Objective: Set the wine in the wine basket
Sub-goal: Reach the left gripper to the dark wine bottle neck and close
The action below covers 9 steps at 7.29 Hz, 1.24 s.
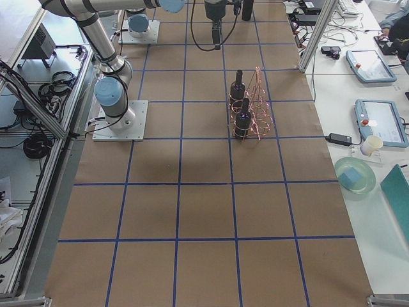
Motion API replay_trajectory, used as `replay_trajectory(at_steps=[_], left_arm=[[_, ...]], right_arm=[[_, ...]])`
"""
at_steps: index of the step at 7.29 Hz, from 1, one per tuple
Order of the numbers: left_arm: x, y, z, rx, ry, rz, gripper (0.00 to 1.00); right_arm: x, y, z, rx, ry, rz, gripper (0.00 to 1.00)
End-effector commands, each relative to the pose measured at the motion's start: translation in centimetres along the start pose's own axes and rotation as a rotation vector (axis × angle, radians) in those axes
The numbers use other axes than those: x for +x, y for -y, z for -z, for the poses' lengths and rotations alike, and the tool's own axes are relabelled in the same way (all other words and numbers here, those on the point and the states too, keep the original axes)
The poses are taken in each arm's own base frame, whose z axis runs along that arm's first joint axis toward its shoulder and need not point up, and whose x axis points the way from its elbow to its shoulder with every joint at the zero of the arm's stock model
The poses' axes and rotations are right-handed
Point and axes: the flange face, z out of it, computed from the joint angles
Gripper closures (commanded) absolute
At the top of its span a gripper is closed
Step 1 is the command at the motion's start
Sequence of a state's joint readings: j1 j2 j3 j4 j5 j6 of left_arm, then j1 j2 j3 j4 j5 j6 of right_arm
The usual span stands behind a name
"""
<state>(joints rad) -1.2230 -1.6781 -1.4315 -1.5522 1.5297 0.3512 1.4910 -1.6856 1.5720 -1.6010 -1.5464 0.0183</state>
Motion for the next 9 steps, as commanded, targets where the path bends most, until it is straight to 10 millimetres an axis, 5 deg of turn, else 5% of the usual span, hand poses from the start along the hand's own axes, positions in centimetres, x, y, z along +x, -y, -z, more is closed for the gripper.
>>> replay_trajectory(at_steps=[1,4,6,9], left_arm=[[-5.3,5.7,-2.3,0.013,0.011,0.003,0.0],[-8.7,11.9,-8.9,0.051,0.024,0.006,0.0],[-9.8,14.2,-10.6,0.062,0.028,0.003,0.0],[-10.1,15.1,-12.2,0.049,0.023,0.003,0.0]], right_arm=[[0.0,0.0,0.0,0.0,0.0,-0.002,0.0],[0.0,0.1,0.0,0.005,0.002,0.0,0.0],[0.0,0.1,0.0,0.007,0.0,0.0,0.0],[0.0,0.2,-0.1,0.005,0.0,0.0,0.0]])
